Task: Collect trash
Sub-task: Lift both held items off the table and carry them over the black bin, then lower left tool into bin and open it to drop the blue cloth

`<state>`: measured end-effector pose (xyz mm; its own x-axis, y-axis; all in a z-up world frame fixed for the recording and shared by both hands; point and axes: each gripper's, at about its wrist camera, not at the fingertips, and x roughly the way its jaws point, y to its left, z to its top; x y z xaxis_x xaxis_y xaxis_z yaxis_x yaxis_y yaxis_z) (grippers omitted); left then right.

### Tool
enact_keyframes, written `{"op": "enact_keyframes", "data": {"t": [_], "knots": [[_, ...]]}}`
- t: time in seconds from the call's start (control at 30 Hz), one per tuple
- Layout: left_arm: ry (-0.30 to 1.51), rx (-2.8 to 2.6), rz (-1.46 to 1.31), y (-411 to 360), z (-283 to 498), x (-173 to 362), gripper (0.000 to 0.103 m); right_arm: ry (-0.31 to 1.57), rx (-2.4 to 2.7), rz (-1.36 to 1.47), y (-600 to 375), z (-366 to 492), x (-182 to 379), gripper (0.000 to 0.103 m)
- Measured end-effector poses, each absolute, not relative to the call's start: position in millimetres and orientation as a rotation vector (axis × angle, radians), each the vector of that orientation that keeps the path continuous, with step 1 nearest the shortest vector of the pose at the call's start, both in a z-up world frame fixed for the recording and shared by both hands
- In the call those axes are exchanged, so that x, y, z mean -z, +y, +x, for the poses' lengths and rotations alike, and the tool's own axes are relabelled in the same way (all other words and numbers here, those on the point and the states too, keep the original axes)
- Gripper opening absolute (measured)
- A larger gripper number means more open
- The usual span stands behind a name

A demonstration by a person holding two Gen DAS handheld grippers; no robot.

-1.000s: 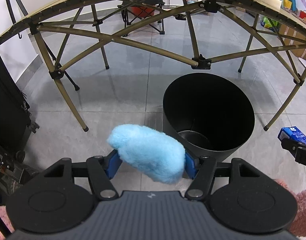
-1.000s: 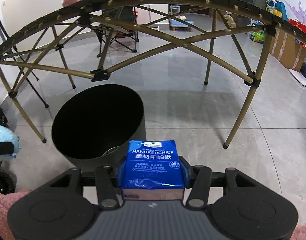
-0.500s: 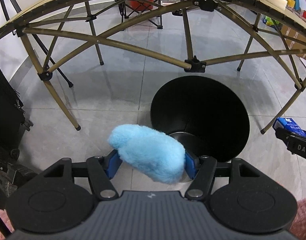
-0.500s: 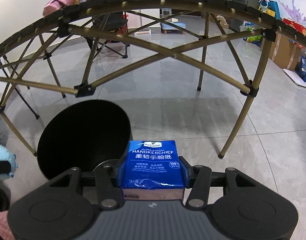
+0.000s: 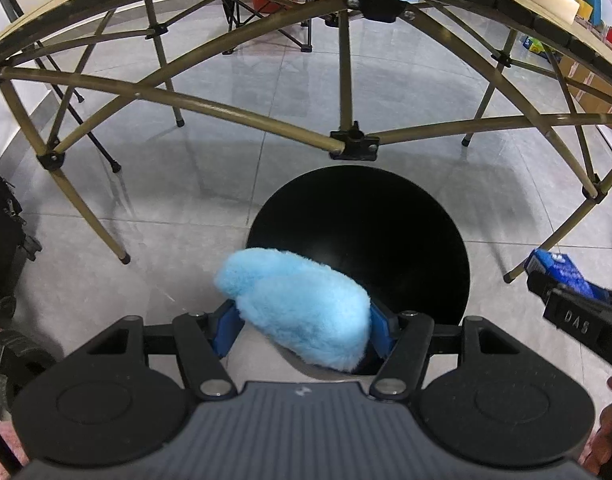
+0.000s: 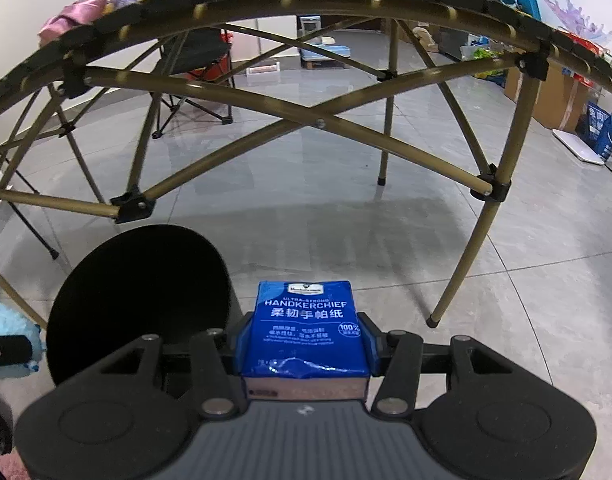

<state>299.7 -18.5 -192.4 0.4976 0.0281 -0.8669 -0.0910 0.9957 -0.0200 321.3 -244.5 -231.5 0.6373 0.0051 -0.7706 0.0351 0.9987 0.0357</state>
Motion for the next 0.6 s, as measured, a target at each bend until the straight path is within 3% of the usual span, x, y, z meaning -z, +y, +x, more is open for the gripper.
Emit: {"op": "enact_keyframes", "data": {"t": [0.6], "knots": [[1.11, -0.067, -0.091, -57, 342, 211, 0.064, 0.905, 0.08, 0.081, -274, 325, 250, 0.051]]}}
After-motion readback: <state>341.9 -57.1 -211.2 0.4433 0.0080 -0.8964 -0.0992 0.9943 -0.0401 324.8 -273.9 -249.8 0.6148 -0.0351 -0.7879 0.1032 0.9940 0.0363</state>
